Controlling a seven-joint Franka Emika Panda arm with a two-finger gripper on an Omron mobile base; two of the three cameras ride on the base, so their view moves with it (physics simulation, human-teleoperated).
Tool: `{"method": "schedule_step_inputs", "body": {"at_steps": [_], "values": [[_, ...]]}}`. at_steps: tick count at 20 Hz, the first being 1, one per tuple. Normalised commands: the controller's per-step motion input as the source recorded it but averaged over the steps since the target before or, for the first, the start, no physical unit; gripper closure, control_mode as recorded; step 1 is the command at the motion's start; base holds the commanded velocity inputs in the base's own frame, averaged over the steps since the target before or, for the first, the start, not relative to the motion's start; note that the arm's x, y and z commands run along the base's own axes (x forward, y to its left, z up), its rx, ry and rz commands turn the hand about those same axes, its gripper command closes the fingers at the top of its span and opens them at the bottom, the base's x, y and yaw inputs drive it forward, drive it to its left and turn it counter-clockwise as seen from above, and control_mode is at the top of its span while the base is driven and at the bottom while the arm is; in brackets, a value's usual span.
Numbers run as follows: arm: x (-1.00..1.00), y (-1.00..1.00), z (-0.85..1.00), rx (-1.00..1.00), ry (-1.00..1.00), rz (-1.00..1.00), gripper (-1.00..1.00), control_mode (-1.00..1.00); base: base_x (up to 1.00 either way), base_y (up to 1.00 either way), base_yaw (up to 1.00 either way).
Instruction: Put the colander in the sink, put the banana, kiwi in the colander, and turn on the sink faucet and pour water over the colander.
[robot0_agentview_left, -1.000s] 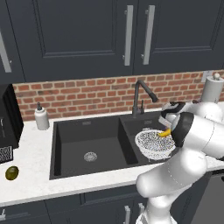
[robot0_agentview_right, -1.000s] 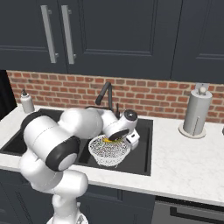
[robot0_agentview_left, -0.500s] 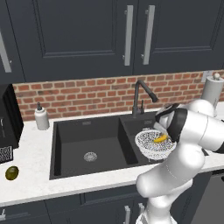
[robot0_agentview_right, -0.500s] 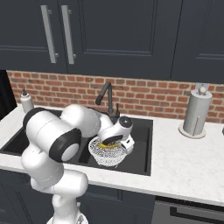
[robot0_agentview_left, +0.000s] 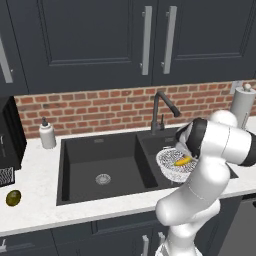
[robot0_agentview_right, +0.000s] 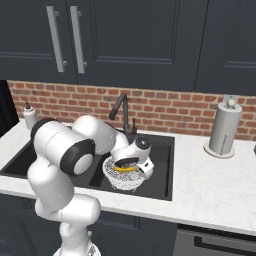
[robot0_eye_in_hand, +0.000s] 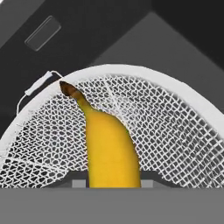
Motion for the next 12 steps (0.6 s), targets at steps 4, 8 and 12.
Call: {"method": "schedule_step_inputs", "body": {"at_steps": [4, 8, 12], "values": [[0.07, 0.12, -0.32, 0.00, 0.00, 0.00, 1.00, -1.00, 0.00, 0.00, 0.00], [0.07, 0.29, -0.26, 0.00, 0.00, 0.00, 1.00, -1.00, 0.00, 0.00, 0.00], [0.00, 0.50, -0.17, 0.00, 0.00, 0.00, -1.00, -1.00, 0.00, 0.00, 0.00]]}}
